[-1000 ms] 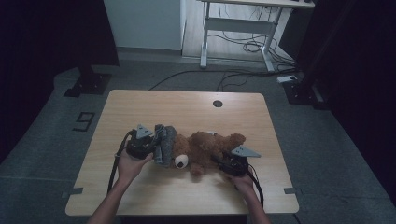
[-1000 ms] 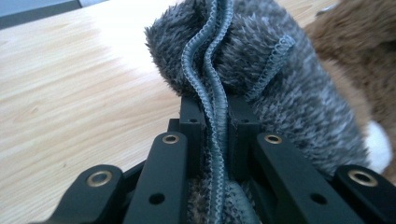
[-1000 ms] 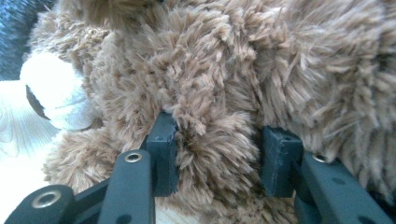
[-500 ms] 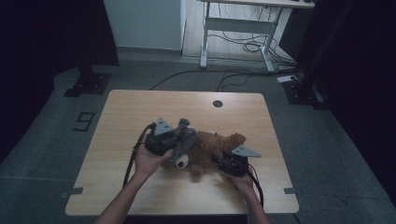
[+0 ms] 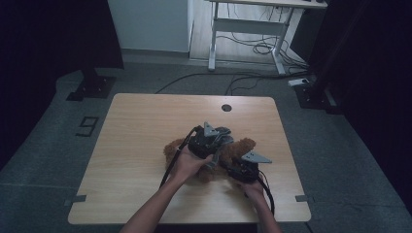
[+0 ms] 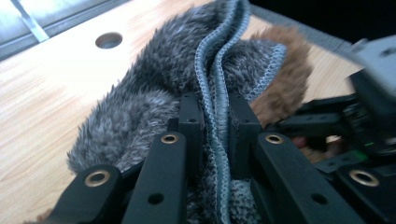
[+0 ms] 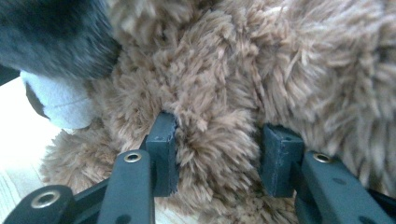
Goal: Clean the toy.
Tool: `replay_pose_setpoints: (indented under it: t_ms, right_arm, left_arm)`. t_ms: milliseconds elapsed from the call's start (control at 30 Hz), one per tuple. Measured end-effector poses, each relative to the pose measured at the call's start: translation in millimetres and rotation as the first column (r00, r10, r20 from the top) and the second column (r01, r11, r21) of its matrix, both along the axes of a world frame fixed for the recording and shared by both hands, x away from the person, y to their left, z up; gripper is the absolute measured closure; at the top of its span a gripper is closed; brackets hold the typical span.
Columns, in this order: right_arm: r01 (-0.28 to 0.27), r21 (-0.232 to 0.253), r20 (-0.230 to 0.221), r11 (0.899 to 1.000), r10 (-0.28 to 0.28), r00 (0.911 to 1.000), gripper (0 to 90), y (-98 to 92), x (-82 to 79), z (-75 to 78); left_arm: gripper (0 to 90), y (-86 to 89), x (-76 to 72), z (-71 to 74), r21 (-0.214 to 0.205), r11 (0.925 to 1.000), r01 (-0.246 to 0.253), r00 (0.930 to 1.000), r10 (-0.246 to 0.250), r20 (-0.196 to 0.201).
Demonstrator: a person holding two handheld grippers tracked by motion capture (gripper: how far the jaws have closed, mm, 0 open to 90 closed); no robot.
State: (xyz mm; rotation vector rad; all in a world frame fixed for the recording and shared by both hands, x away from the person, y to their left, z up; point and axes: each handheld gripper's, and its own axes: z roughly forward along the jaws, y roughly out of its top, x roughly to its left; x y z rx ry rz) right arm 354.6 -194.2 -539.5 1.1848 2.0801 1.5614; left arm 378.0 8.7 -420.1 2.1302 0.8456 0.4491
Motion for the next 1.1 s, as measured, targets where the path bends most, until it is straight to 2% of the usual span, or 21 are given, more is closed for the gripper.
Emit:
replay_pose_setpoints:
  t_ms: [33, 67, 133, 300, 333, 367, 433, 500, 533, 567, 633, 667, 700, 733, 800, 833, 867, 900, 933, 1000, 1100]
  right_arm:
    - [0.0, 0.003, -0.002, 1.0, 0.0, 1.0, 55.1, -0.1, 0.1, 0.0]
    - [0.0, 0.003, -0.002, 1.0, 0.0, 1.0, 55.1, -0.2, 0.2, 0.0]
    - [0.0, 0.003, -0.002, 1.0, 0.0, 1.0, 55.2, -0.1, -0.1, 0.0]
    - [0.0, 0.003, 0.0, 1.0, 0.0, 1.0, 55.2, 0.0, 0.1, 0.0]
    - [0.0, 0.003, 0.0, 1.0, 0.0, 1.0, 55.3, 0.0, 0.2, -0.1]
    - [0.0, 0.004, 0.0, 1.0, 0.0, 1.0, 55.3, 0.2, 0.3, -0.1]
    - [-0.001, 0.003, -0.003, 1.0, 0.001, 1.0, 55.4, -0.2, 0.2, -0.1]
    - [-0.001, 0.004, -0.003, 1.0, 0.001, 1.0, 55.4, -0.2, 0.2, -0.1]
    - [-0.001, 0.003, 0.0, 1.0, 0.001, 1.0, 55.4, -0.3, 0.4, -0.3]
    - [-0.001, 0.003, 0.0, 1.0, 0.001, 1.0, 55.4, -0.3, 0.4, -0.3]
    - [-0.002, 0.001, 0.002, 1.0, 0.002, 1.0, 55.4, -0.6, 0.3, -0.4]
    - [-0.002, 0.001, 0.002, 1.0, 0.002, 1.0, 55.4, -0.6, 0.3, -0.4]
    - [-0.002, 0.0, 0.0, 1.0, 0.002, 1.0, 55.4, -0.7, -0.2, -0.5]
    - [-0.002, 0.0, 0.0, 1.0, 0.002, 1.0, 55.4, -0.7, -0.2, -0.5]
    - [-0.003, 0.002, -0.003, 1.0, 0.003, 1.0, 55.4, -0.8, -0.4, -0.5]
    - [-0.004, 0.005, 0.002, 1.0, 0.004, 1.0, 55.4, -1.1, 0.2, -0.8]
    - [-0.004, 0.006, 0.001, 1.0, 0.004, 1.0, 55.4, -1.1, 0.2, -0.8]
    - [-0.007, 0.005, -0.002, 1.0, 0.007, 1.0, 55.3, -1.5, 0.3, -0.7]
    - [-0.007, 0.005, -0.002, 1.0, 0.007, 1.0, 55.3, -1.5, 0.3, -0.7]
    - [-0.008, 0.007, -0.002, 1.0, 0.008, 1.0, 55.3, -1.5, 0.5, -0.9]
    - [-0.009, 0.007, -0.002, 1.0, 0.009, 1.0, 55.3, -1.5, 1.0, -0.9]
  left_arm:
    - [78.9, 1.6, -0.7, -0.3, 0.012, 0.9999, -0.007, 0.9999, 0.007, 0.01]
    - [79.0, 5.9, -1.8, -0.4, 0.047, 0.9985, -0.028, 0.999, 0.026, 0.036]
    - [79.3, 9.1, -1.4, -1.0, 0.064, 0.9971, -0.041, 0.9981, 0.038, 0.048]
    - [79.3, 30.8, 5.4, -6.4, 0.078, 0.9927, -0.093, 0.9955, 0.091, 0.025]
    - [79.3, 37.1, 5.2, -3.0, 0.046, 0.9946, -0.092, 0.9956, 0.092, 0.016]
    - [79.3, 37.1, 5.2, -3.0, 0.046, 0.9946, -0.092, 0.9956, 0.092, 0.016]
    - [79.3, 37.1, 2.1, 12.4, -0.008, 0.9975, -0.07, 0.9968, 0.07, 0.038]
    - [79.3, 28.9, -3.2, 28.4, -0.038, 0.9986, -0.036, 0.9976, 0.038, 0.057]
    - [79.2, 15.1, -8.2, 38.2, -0.03, 0.9996, 0.004, 0.9972, -0.002, 0.075]
    - [79.2, 15.1, -8.2, 38.2, -0.03, 0.9996, 0.004, 0.9972, -0.002, 0.075]
    - [79.0, -12.5, -11.0, 46.6, -0.02, 0.998, 0.06, 0.9951, -0.058, 0.08]
    - [79.0, -12.5, -11.0, 46.6, -0.02, 0.998, 0.06, 0.9951, -0.058, 0.08]
    - [79.0, -31.2, -7.6, 46.6, 0.007, 0.9973, 0.073, 0.9944, -0.074, 0.075]
    - [78.9, -31.2, -7.6, 46.6, 0.007, 0.9973, 0.073, 0.9944, -0.074, 0.075]
    - [78.9, -47.3, 0.4, 40.1, 0.034, 0.9969, 0.07, 0.9961, -0.072, 0.051]
    - [78.9, -56.9, 9.4, 29.2, 0.069, 0.9957, 0.061, 0.9979, -0.063, 0.019]
    - [78.9, -56.9, 9.4, 29.2, 0.069, 0.9957, 0.061, 0.9979, -0.063, 0.019]
    - [78.9, -60.1, 17.9, 12.9, 0.102, 0.9931, 0.057, 0.998, -0.054, -0.032]
    - [78.9, -60.1, 17.9, 12.9, 0.102, 0.9931, 0.057, 0.998, -0.054, -0.032]
    - [79.0, -55.2, 21.4, 0.1, 0.115, 0.9921, 0.051, 0.9976, -0.045, -0.052]
    - [79.2, -42.4, 21.8, -3.2, 0.075, 0.9967, 0.032, 0.9977, -0.028, -0.062]
